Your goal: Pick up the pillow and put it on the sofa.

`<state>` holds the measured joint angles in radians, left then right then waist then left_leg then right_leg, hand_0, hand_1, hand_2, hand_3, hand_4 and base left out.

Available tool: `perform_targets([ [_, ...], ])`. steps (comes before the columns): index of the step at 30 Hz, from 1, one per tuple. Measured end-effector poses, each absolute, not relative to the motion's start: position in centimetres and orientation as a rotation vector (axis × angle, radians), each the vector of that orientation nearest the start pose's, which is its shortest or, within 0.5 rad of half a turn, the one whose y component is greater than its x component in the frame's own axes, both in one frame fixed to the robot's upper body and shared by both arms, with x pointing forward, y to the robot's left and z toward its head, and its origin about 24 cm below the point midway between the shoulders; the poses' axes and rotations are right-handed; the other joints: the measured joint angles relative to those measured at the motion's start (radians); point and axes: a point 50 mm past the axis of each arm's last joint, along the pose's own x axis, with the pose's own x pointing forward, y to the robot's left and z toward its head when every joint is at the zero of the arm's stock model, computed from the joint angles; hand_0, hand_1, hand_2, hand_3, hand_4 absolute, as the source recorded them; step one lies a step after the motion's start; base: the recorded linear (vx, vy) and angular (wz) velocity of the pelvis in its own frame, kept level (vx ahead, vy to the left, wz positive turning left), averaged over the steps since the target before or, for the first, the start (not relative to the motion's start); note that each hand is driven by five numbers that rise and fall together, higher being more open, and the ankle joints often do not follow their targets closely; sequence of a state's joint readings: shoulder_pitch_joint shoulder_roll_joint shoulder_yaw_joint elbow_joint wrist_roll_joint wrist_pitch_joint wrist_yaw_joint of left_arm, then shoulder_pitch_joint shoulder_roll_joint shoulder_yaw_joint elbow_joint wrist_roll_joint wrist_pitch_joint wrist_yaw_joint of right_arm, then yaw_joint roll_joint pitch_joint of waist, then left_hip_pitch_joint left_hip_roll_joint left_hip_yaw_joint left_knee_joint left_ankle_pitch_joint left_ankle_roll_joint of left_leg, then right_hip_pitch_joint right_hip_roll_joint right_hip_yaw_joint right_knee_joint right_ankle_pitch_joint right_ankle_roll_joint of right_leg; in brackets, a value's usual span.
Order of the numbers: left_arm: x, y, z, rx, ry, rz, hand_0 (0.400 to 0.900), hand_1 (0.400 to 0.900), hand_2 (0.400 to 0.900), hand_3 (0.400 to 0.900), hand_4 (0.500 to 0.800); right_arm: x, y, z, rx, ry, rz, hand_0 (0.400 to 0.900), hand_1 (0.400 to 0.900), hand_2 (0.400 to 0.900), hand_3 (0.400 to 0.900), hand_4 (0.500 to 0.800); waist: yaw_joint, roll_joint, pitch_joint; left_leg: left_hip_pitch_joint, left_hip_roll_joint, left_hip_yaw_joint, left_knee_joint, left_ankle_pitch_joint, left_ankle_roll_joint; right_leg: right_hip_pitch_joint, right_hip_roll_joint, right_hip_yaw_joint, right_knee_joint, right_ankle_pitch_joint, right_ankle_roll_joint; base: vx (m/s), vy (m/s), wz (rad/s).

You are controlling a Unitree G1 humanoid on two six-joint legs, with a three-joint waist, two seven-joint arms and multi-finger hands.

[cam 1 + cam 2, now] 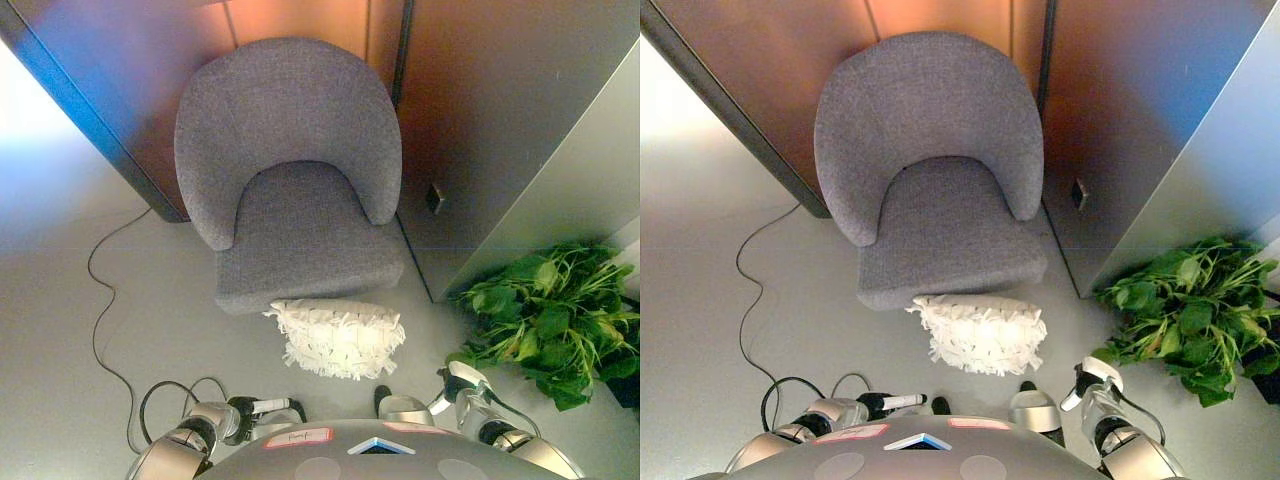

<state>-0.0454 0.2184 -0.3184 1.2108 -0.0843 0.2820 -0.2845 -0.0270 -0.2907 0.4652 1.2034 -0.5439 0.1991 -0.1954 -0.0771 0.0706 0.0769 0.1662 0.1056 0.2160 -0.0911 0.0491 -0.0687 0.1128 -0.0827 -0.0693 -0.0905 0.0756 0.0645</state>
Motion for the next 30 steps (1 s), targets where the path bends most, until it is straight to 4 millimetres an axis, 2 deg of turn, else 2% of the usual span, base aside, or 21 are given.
perform_targets([
  [16, 7.5, 20.3, -16.9, 0.122, 1.517, -0.277, 0.9, 0.9, 0.9, 0.9, 0.8, 9.4, -24.8, -15.5, -1.224, 1.187, 0.297, 0.9, 0.9, 0.9, 0.9, 0.8, 0.002, -0.001, -0.014, -0.003, 0.0, -0.006, 0.0, 0.0, 0.0, 0.001, 0.0, -0.008, 0.0, 0.0, 0.0, 0.03, -0.015, 0.02],
  [22, 7.9, 20.2, -16.9, 0.105, 1.468, -0.245, 0.9, 0.9, 0.9, 0.9, 0.8, 10.1, -24.9, -15.3, -1.224, 1.143, 0.253, 0.9, 0.9, 0.9, 0.9, 0.8, 0.031, 0.007, -0.008, -0.04, -0.001, -0.028, 0.0, 0.005, 0.0, -0.024, -0.003, -0.025, 0.001, 0.001, -0.001, -0.05, -0.046, 0.21],
  [25, 8.9, 19.8, -16.7, 0.057, 1.397, -0.203, 0.9, 0.9, 0.9, 0.9, 0.8, 11.6, -25.4, -14.7, -1.22, 1.11, 0.198, 0.9, 0.9, 0.9, 0.9, 0.8, 0.049, 0.023, 0.021, -0.087, -0.003, -0.06, 0.01, 0.021, 0.001, -0.064, -0.005, -0.047, 0.003, 0.004, -0.004, -0.18, -0.108, 0.39],
  [26, 9.6, 19.6, -16.6, 0.049, 1.368, -0.202, 0.9, 0.9, 0.9, 0.9, 0.8, 12.8, -25.8, -14.2, -1.227, 1.086, 0.167, 0.9, 0.9, 0.9, 0.9, 0.8, 0.059, 0.032, 0.044, -0.119, -0.004, -0.077, 0.017, 0.033, -0.002, -0.084, -0.006, -0.059, 0.007, 0.009, -0.005, -0.2, -0.102, 0.41],
  [27, 10.1, 19.6, -16.5, 0.037, 1.347, -0.198, 0.9, 0.9, 0.9, 0.9, 0.8, 14.2, -26.2, -13.6, -1.229, 1.056, 0.133, 0.9, 0.9, 0.9, 0.9, 0.8, 0.065, 0.044, 0.068, -0.149, -0.007, -0.092, 0.02, 0.047, -0.001, -0.098, -0.007, -0.076, 0.011, 0.016, -0.007, -0.19, -0.103, 0.42],
  [30, 13.6, 19.2, -15.5, 0.051, 1.262, -0.215, 0.9, 0.9, 0.9, 0.9, 0.8, 19.9, -27.4, -10.6, -1.252, 0.927, -0.007, 0.9, 0.9, 0.9, 0.9, 0.8, 0.084, 0.072, 0.169, -0.232, -0.01, -0.134, 0.025, 0.084, -0.001, -0.159, -0.003, -0.107, 0.011, 0.038, -0.014, -0.11, -0.074, 0.3],
])
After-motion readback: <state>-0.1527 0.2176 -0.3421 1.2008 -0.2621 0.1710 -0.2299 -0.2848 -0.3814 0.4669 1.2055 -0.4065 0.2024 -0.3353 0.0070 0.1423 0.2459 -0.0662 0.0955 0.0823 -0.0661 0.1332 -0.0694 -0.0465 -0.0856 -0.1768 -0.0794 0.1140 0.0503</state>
